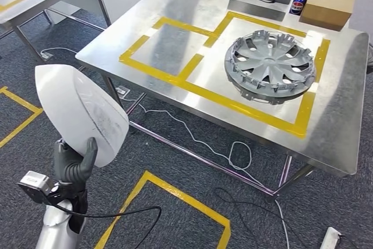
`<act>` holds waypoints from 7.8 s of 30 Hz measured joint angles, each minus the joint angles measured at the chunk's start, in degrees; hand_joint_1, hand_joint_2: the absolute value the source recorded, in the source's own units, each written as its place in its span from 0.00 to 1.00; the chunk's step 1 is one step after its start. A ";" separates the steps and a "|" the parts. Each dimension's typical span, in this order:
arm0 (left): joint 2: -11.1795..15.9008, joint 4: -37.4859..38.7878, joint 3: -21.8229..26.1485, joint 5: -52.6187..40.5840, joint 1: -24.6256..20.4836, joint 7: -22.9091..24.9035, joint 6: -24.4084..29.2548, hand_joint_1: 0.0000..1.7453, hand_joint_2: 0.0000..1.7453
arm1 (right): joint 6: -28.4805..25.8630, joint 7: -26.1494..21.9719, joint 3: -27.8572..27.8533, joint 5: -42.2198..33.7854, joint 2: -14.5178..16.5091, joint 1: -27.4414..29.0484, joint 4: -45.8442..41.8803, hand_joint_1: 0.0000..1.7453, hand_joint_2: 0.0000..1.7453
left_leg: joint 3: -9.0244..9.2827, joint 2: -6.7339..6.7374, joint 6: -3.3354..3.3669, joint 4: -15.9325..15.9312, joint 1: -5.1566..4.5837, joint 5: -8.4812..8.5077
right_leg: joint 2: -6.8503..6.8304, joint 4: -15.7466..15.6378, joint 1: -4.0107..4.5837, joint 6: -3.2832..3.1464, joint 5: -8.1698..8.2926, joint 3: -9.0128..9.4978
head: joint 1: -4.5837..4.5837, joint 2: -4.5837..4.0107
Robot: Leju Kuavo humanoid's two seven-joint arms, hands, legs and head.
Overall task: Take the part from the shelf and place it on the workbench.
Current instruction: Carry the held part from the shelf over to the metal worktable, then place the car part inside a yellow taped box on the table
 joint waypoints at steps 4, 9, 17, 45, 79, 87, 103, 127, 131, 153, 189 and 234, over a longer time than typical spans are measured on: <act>0.18 0.00 0.01 0.04 -0.03 -0.01 -0.02 1.00 1.00 | 0.11 0.20 0.05 0.08 0.01 0.01 0.00 0.00 0.00 | 0.25 0.04 -0.84 -0.56 -0.02 0.09 | 0.03 -0.03 -0.06 -0.42 -0.04 0.01 | 0.01 0.00; 0.53 0.01 0.02 0.02 -0.06 -0.01 -0.11 1.00 1.00 | 0.38 0.28 0.10 0.06 0.09 0.02 0.00 0.00 0.00 | 0.18 0.04 -0.23 -0.71 -0.39 -0.21 | 0.05 -0.28 -0.45 -0.03 0.30 0.22 | 0.00 0.00; 0.55 0.02 0.07 -0.37 -0.10 -0.03 -0.25 1.00 1.00 | 0.59 0.31 0.10 0.03 0.09 0.15 0.00 0.00 0.00 | 1.71 0.19 0.20 -2.15 0.26 0.34 | 0.04 12.50 -0.61 1.60 -5.49 -6.02 | 0.44 0.00; 0.39 0.04 0.12 -0.59 -0.24 -0.08 -0.85 1.00 1.00 | 0.27 0.45 0.14 0.15 0.25 0.16 0.07 0.00 0.00 | -3.55 -0.58 0.92 -0.78 -1.04 3.69 | 1.04 4.24 0.47 -0.41 -7.13 3.75 | 0.12 0.00; 9.95 3.58 -1.40 -32.45 -13.19 9.41 21.39 1.00 1.00 | -1.32 -0.34 4.11 4.27 0.14 -0.03 0.07 0.00 0.00 | 2.06 -0.52 -1.17 -2.35 -0.75 -0.03 | 0.56 -1.02 0.58 -1.72 0.47 0.43 | -0.19 0.00; 14.60 8.46 -2.36 -43.09 -16.08 14.42 23.88 1.00 1.00 | -1.61 -3.05 4.52 4.19 0.06 -0.10 0.07 0.00 0.00 | 2.04 -0.51 -1.07 -2.34 -0.77 -0.02 | 0.57 -1.26 0.57 -1.62 0.53 0.52 | -0.16 0.00; 34.58 36.32 -13.49 -70.52 -35.81 31.99 17.47 1.00 1.00 | 1.72 3.21 5.04 2.59 -1.33 -0.77 0.07 0.00 0.00 | 2.01 -0.49 -1.07 -2.33 -0.76 0.04 | 0.58 -1.33 0.61 -1.66 0.58 0.51 | -0.19 0.00; 14.79 44.37 -31.14 -73.38 -44.78 35.72 12.40 1.00 1.00 | 3.62 2.35 8.54 7.09 -1.44 -1.76 0.07 0.00 0.00 | 1.83 -0.51 -0.65 -2.28 -0.87 0.06 | 0.56 -1.92 0.50 -1.12 0.94 0.68 | -0.17 0.00; 13.40 44.54 -32.77 -73.17 -45.18 35.28 10.83 1.00 1.00 | 4.11 1.45 8.92 6.86 -1.44 -2.07 0.07 0.00 0.00 | 1.81 -0.52 -0.59 -2.28 -0.87 0.10 | 0.50 -1.92 0.50 -1.12 0.94 0.68 | -0.19 0.00; 5.01 52.17 -37.36 -66.80 -51.39 35.12 9.81 1.00 1.00 | 4.72 2.02 6.80 1.97 -1.68 -0.79 0.07 0.00 0.00 | 1.74 -0.52 -0.39 -2.22 -1.01 0.10 | 0.48 -2.01 0.33 -0.99 1.01 0.68 | -0.18 0.00; 4.27 55.61 -38.05 -65.88 -52.78 35.61 9.06 1.00 1.00 | 3.86 3.04 6.65 2.17 -1.48 -0.82 0.15 0.00 0.00 | -8.82 -0.27 -1.24 13.33 -0.51 -3.59 | 1.79 -0.10 -0.62 -1.72 1.52 -2.23 | -0.36 0.00; 13.28 57.70 -28.48 -67.81 -50.88 48.69 14.99 1.00 1.00 | 2.22 2.83 5.64 -0.05 -1.85 -0.73 0.09 0.00 0.00 | -3.63 -1.71 -1.07 0.37 0.60 2.44 | 1.89 -1.63 -0.77 -0.62 1.12 -0.36 | -0.37 0.00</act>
